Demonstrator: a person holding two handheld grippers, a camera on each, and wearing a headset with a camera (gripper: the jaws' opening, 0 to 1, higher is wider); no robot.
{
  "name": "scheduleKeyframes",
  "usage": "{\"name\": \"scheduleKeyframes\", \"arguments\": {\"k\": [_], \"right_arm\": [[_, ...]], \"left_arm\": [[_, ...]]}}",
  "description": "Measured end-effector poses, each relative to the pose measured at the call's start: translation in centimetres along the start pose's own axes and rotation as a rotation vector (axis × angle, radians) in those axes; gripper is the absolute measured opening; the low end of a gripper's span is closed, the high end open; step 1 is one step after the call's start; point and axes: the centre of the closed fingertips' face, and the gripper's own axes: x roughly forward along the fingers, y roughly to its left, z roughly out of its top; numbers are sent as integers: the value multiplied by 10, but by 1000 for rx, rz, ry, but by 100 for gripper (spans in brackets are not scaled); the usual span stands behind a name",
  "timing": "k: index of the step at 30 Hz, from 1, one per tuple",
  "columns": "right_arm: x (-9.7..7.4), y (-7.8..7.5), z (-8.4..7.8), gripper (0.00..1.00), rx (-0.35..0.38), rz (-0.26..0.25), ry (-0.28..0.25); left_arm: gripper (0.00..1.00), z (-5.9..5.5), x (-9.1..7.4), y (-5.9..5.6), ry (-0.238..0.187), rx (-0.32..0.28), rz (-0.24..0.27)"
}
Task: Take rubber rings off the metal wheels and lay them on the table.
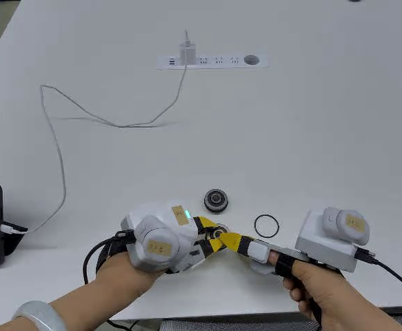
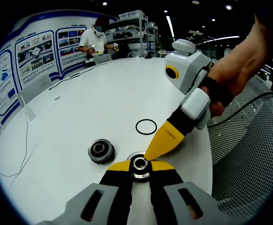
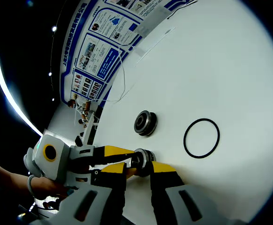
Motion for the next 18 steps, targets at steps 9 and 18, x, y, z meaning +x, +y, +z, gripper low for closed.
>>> {"name": "scheduleKeyframes", "arguments": {"k": [9,18], "right_arm": [[-3,2,1,22,9,7,-4],[-3,-2,3,13,-13,-9,-5]], "left_arm": [[13,0,0,0,0,-1,0],[13,0,0,0,3,2,-3]]}}
